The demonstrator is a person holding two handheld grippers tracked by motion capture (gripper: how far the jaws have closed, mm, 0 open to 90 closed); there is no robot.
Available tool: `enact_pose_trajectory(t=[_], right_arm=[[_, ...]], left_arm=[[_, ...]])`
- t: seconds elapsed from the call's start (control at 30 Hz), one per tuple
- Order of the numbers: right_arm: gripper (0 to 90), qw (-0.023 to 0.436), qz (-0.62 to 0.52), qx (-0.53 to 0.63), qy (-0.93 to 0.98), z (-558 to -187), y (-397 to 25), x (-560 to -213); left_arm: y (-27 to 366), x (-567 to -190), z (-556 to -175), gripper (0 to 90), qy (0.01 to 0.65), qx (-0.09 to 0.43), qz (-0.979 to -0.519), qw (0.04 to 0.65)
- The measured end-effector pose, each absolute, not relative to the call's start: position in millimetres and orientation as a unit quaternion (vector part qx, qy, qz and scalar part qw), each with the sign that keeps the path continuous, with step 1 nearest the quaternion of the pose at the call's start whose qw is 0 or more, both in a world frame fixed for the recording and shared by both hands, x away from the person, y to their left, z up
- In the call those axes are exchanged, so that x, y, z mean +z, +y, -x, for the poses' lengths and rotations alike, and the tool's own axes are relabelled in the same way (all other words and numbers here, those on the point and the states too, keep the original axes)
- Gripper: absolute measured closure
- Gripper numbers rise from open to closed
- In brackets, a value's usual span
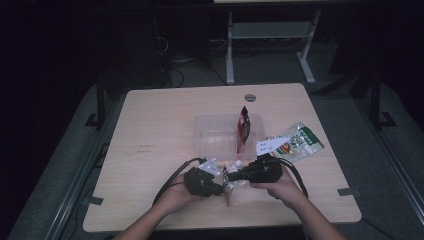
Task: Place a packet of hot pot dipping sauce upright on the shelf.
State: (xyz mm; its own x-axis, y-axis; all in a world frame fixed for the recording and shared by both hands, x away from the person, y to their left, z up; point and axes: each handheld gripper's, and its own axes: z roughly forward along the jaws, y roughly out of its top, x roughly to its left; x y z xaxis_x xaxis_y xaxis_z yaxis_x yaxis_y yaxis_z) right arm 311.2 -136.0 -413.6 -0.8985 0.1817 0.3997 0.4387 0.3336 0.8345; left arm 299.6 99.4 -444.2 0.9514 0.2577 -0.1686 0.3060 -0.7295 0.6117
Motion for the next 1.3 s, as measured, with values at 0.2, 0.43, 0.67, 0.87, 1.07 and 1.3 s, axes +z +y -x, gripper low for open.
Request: enact_pose_trajectory(t=[0.2, 0.43, 0.67, 0.87, 1.07, 1.3], right_arm=[[89.6, 0.111, 0.198, -0.547, -0.806, -311, -143, -411], [89.5, 0.101, 0.203, -0.556, -0.8, -311, -153, -406], [89.5, 0.089, 0.207, -0.556, -0.8, -313, -160, -400], [89.5, 0.075, 0.206, -0.555, -0.803, -314, -168, -395], [89.4, 0.068, 0.205, -0.555, -0.804, -315, -177, -388], [89.4, 0.054, 0.214, -0.558, -0.8, -316, -189, -383]], left_arm=[[105, -441, -301, 79.0, 0.16, -0.043, -0.923, 0.346], [112, -437, -302, 66.3, 0.167, -0.043, -0.914, 0.367], [122, -437, -305, 50.8, 0.181, -0.039, -0.911, 0.37], [134, -437, -308, 43.7, 0.186, -0.036, -0.91, 0.37], [144, -436, -311, 42.4, 0.195, -0.029, -0.909, 0.366], [144, -437, -311, 42.4, 0.193, -0.028, -0.91, 0.365]])
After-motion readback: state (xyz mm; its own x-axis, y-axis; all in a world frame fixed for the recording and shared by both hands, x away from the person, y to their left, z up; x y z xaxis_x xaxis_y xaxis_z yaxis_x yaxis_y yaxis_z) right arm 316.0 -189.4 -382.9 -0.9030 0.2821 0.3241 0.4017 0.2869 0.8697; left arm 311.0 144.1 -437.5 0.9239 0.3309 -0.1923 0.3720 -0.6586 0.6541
